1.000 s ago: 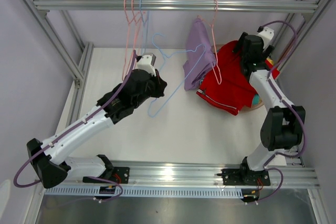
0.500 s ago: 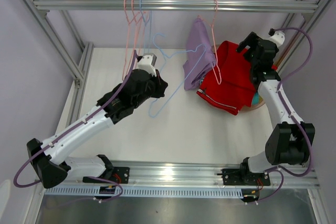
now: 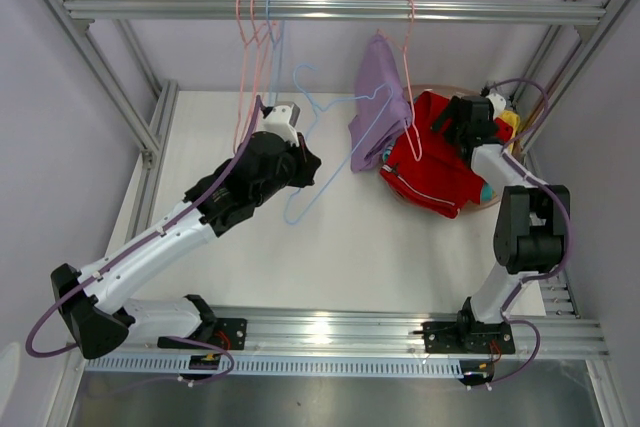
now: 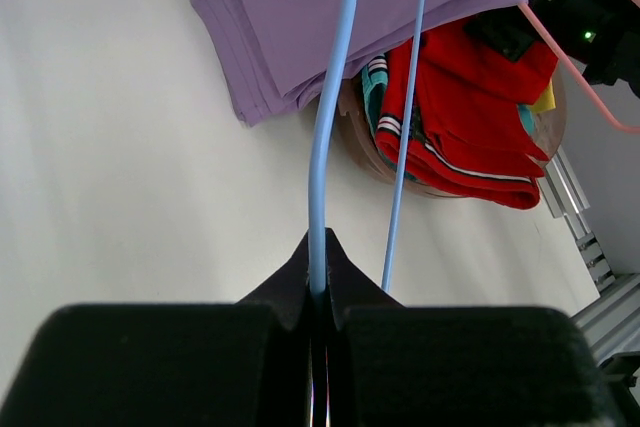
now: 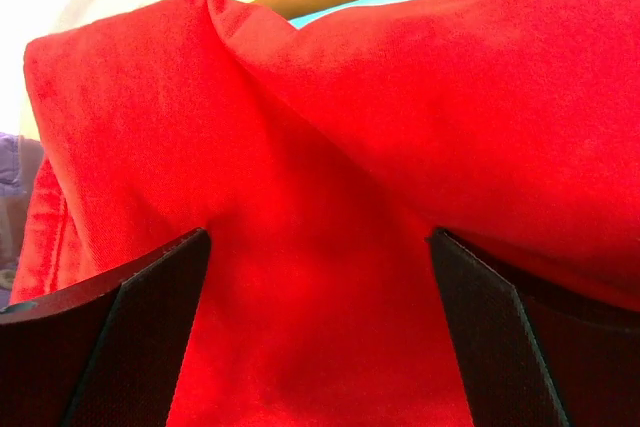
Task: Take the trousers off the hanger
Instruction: Place the trousers in the bin, then place the hanger at the clothesline, then pick up the hanger from the clothesline.
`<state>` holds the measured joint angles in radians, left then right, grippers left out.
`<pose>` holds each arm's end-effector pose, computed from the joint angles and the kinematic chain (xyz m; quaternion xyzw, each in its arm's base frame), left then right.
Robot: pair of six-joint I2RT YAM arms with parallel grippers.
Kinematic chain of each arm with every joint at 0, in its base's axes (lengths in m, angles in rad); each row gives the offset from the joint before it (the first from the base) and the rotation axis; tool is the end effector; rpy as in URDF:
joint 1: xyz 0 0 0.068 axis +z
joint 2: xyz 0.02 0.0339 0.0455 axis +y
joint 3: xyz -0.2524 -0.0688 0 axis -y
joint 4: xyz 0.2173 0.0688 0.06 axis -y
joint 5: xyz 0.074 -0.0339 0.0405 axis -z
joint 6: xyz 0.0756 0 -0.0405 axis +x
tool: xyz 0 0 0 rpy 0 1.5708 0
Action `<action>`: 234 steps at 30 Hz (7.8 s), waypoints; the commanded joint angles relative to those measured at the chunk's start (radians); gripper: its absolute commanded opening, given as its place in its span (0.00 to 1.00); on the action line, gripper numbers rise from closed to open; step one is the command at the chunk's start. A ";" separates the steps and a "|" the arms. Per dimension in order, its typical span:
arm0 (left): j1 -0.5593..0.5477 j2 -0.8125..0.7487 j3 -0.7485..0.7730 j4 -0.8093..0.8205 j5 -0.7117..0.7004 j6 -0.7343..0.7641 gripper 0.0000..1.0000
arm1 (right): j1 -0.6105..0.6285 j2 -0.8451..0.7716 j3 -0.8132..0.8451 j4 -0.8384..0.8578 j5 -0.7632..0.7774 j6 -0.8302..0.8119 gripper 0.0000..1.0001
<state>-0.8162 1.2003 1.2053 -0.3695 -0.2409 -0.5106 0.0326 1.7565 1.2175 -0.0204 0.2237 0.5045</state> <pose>0.2072 -0.1941 0.3573 0.0571 0.8184 -0.2688 0.5046 0.4094 -0.0034 0.2231 0.2558 0.8326 0.0336 0.4900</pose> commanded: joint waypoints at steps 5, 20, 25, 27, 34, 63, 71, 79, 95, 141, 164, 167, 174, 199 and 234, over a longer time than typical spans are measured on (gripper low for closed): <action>-0.014 -0.028 0.053 0.014 0.015 0.046 0.00 | 0.007 -0.044 0.132 -0.252 0.014 -0.014 0.96; -0.044 -0.047 0.103 -0.013 -0.119 0.178 0.01 | 0.115 -0.373 -0.114 -0.280 0.032 0.008 0.88; -0.095 -0.036 0.112 -0.017 -0.189 0.222 0.00 | 0.101 -0.335 -0.205 -0.198 0.020 -0.007 0.67; -0.106 -0.038 0.111 -0.014 -0.204 0.233 0.00 | 0.090 -0.295 -0.213 -0.162 0.008 -0.018 0.58; -0.135 -0.061 0.125 -0.011 -0.247 0.290 0.01 | 0.087 -0.091 -0.159 -0.185 -0.047 -0.026 0.50; 0.035 0.376 0.803 -0.224 -0.374 0.356 0.00 | 0.086 -0.493 -0.197 -0.294 -0.198 -0.090 0.80; 0.137 0.432 0.853 -0.266 -0.305 0.327 0.00 | 0.076 -0.439 -0.197 -0.266 -0.250 -0.089 0.80; 0.186 0.420 0.752 -0.230 -0.288 0.336 0.01 | 0.076 -0.439 -0.210 -0.262 -0.254 -0.087 0.80; 0.267 0.361 0.525 -0.141 -0.229 0.322 0.00 | 0.078 -0.456 -0.253 -0.253 -0.276 -0.084 0.80; -0.031 0.465 0.691 0.188 0.342 0.259 0.77 | 0.075 -0.597 -0.363 -0.242 -0.432 -0.066 0.83; -0.026 0.841 1.070 0.107 0.272 0.317 0.88 | 0.036 -0.594 -0.414 -0.204 -0.457 -0.064 0.83; -0.029 0.803 1.015 0.145 0.262 0.345 0.89 | 0.036 -0.578 -0.420 -0.187 -0.465 -0.061 0.83; -0.054 0.723 0.952 0.199 0.269 0.405 0.95 | 0.036 -0.539 -0.427 -0.171 -0.481 -0.055 0.83; -0.041 0.694 0.878 0.168 0.104 0.270 1.00 | 0.038 -0.529 -0.440 -0.158 -0.523 -0.050 0.83; 0.077 0.607 0.516 0.563 0.628 -0.033 0.86 | 0.043 -0.494 -0.450 -0.127 -0.578 -0.029 0.83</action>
<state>-0.7368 1.9110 1.7752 0.1570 0.4305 -0.6147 0.0715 1.2495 0.7830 -0.1360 -0.3313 0.4526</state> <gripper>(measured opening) 0.862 0.828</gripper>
